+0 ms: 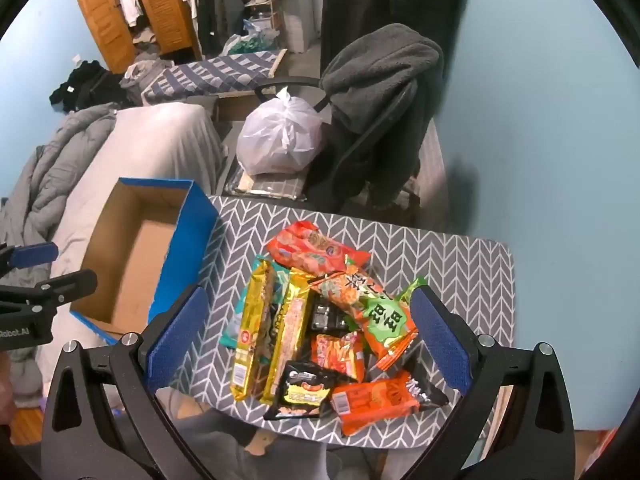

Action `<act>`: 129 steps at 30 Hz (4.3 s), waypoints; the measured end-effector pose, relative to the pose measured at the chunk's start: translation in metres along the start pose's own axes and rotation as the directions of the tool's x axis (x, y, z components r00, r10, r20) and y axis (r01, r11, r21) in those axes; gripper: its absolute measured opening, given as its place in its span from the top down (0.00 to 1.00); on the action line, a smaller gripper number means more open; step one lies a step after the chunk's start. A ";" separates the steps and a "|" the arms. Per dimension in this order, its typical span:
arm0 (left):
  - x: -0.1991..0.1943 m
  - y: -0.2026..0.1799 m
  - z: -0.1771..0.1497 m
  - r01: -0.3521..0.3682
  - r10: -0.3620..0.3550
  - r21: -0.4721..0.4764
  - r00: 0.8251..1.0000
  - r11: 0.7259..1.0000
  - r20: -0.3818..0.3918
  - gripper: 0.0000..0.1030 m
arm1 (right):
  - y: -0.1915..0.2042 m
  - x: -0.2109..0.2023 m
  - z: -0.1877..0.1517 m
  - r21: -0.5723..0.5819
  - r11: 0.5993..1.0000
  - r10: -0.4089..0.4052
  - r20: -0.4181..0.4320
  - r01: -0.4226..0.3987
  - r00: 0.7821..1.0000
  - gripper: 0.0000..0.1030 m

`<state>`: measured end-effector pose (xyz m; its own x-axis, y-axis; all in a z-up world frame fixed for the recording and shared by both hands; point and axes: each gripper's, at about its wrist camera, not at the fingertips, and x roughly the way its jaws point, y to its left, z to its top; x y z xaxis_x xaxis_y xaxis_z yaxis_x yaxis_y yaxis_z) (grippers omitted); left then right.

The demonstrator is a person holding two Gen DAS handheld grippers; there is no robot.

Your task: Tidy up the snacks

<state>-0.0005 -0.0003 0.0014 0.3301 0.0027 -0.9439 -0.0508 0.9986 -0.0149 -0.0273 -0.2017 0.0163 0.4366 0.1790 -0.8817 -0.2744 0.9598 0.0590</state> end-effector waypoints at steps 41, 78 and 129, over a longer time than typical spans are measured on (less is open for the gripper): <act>0.008 -0.005 0.012 0.034 -0.034 -0.017 0.999 0.999 -0.008 0.20 | -0.002 0.008 0.006 0.004 1.000 0.017 -0.014 -0.017 1.000 0.03; 0.009 -0.004 0.013 0.050 -0.050 -0.025 0.999 0.998 -0.012 0.20 | -0.001 0.014 0.007 0.001 1.000 0.018 -0.022 -0.018 1.000 0.03; 0.167 -0.044 -0.013 0.056 -0.061 -0.026 0.966 0.998 -0.250 0.20 | -0.065 0.141 -0.007 -0.191 0.971 0.083 -0.283 -0.141 0.955 0.03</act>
<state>0.0451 -0.0447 -0.1601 0.0859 -0.0712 -0.9938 -0.0563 0.9955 -0.0762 0.0461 -0.2402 -0.1147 0.1517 0.1894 -0.9701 -0.4921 0.8656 0.0920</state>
